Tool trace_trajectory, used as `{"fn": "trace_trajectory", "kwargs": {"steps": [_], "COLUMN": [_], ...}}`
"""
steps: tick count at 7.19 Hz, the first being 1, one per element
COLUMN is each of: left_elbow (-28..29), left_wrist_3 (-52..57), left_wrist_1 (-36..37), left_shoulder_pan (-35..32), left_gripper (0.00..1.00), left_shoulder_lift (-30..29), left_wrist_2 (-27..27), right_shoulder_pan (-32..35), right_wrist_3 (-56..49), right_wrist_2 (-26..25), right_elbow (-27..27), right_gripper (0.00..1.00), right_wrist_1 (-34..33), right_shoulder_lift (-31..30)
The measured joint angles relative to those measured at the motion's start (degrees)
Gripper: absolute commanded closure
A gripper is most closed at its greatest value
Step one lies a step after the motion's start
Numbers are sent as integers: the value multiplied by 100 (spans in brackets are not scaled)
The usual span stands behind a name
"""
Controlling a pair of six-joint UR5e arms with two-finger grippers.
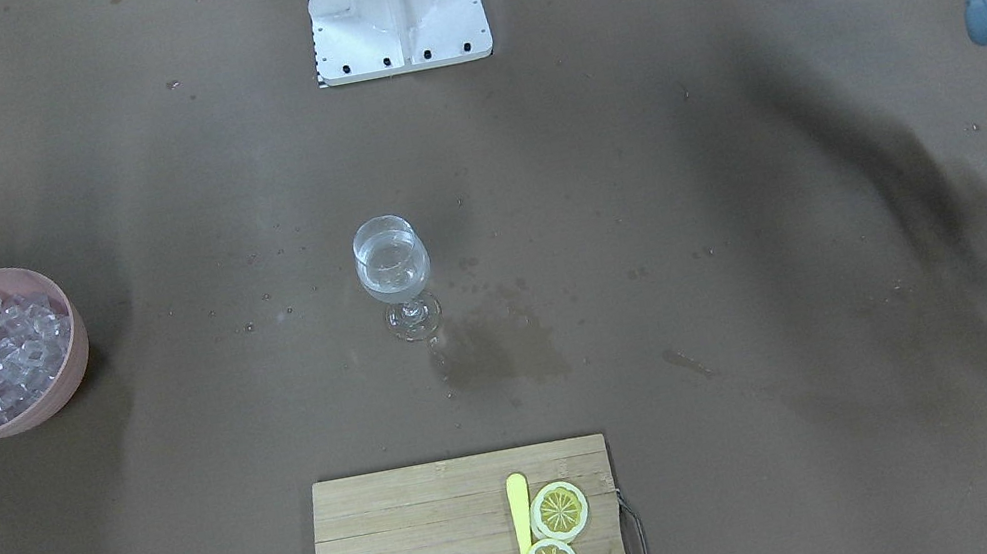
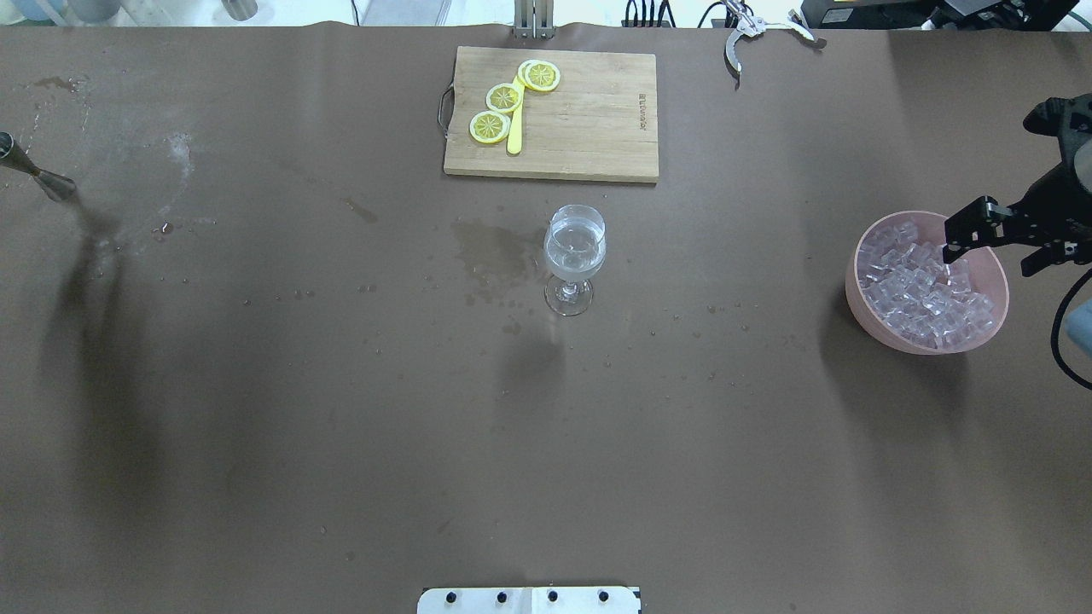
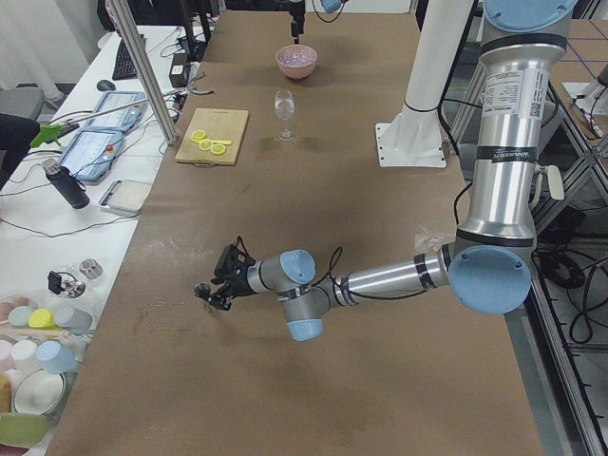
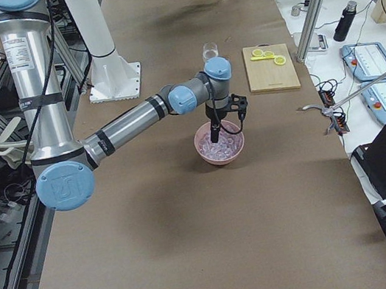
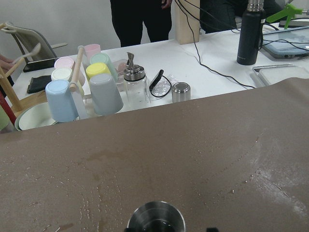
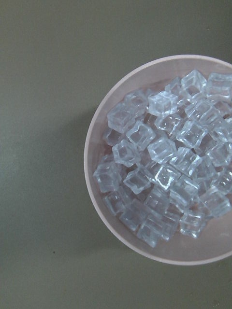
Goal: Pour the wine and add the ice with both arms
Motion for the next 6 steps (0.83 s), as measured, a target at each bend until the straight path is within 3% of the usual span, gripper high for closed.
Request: {"fn": "trace_trajectory", "kwargs": {"steps": [2, 3, 6], "left_elbow": [208, 231, 544], "left_wrist_3": [-26, -53, -71], "left_wrist_1": [-169, -198, -554], "left_shoulder_pan": [101, 253, 626], "left_gripper": [41, 41, 41], "left_shoulder_lift": [-79, -115, -176], "left_wrist_2": [285, 489, 858], "right_shoulder_pan": [-285, -391, -480], "right_wrist_3": [-247, -302, -348], "right_wrist_2": [-92, -119, -153], "right_elbow": [-77, -93, -117], "right_gripper": [5, 17, 21], "right_wrist_1": [531, 634, 1171], "right_shoulder_lift": [-92, -120, -511]}}
